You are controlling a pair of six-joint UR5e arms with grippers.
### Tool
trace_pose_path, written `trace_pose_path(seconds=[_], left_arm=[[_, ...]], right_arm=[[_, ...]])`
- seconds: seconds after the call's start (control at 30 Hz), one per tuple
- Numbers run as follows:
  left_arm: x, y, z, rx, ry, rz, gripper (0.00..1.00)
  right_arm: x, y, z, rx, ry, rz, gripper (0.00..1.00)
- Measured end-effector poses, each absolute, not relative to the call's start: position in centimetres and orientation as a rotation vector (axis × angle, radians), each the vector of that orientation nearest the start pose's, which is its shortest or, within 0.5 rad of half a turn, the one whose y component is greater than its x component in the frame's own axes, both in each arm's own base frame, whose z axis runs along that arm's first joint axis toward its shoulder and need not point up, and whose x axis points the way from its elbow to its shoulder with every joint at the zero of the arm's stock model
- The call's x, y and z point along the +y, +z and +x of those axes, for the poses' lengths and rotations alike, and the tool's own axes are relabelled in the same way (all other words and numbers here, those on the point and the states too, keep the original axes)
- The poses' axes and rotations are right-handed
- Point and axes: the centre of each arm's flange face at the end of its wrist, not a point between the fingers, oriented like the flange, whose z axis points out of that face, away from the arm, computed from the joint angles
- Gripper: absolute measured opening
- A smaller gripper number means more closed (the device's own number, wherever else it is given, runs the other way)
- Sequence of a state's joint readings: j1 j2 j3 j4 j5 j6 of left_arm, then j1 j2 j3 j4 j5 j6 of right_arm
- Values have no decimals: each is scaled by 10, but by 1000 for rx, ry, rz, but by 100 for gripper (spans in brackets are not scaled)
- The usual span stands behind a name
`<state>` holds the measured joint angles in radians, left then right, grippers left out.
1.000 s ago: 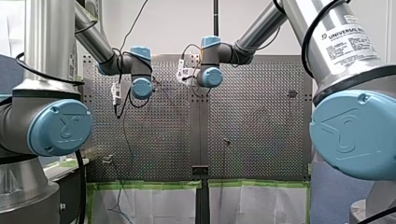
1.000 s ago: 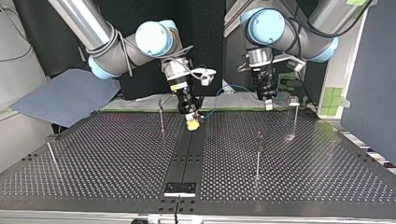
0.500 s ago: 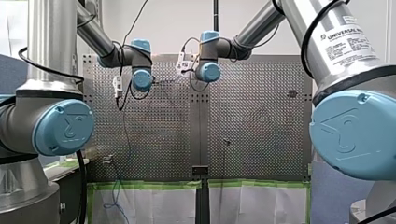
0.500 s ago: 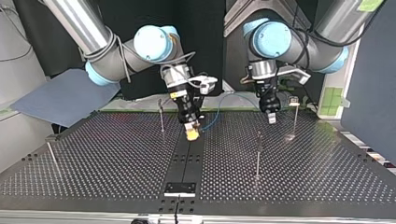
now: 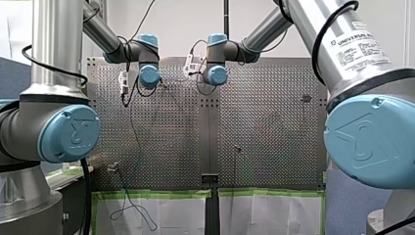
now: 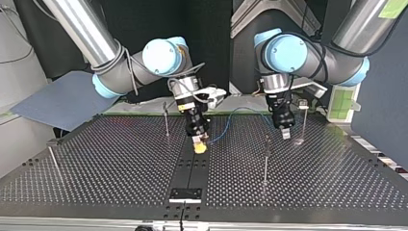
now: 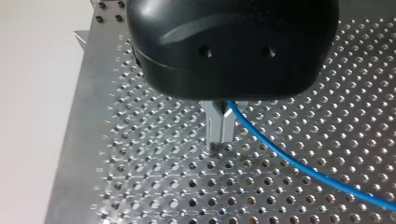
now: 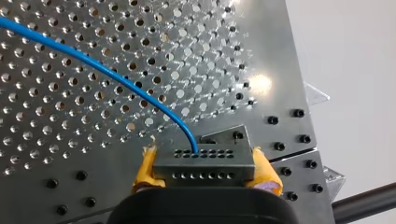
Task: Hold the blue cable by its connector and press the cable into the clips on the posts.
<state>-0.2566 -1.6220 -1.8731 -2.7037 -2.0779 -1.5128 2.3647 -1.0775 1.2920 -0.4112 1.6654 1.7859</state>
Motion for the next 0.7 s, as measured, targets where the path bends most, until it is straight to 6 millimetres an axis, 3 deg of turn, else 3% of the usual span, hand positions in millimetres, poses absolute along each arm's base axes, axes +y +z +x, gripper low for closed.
trace_pose_path(seconds=[0.33, 0.7], left_arm=[[-205, 353, 468, 1506, 209, -133, 0], [-193, 359, 481, 1497, 222, -151, 0]], right_arm=[[-416, 358, 590, 1288, -2727, -2038, 0], [-434, 362, 580, 1377, -2757, -2015, 0]])
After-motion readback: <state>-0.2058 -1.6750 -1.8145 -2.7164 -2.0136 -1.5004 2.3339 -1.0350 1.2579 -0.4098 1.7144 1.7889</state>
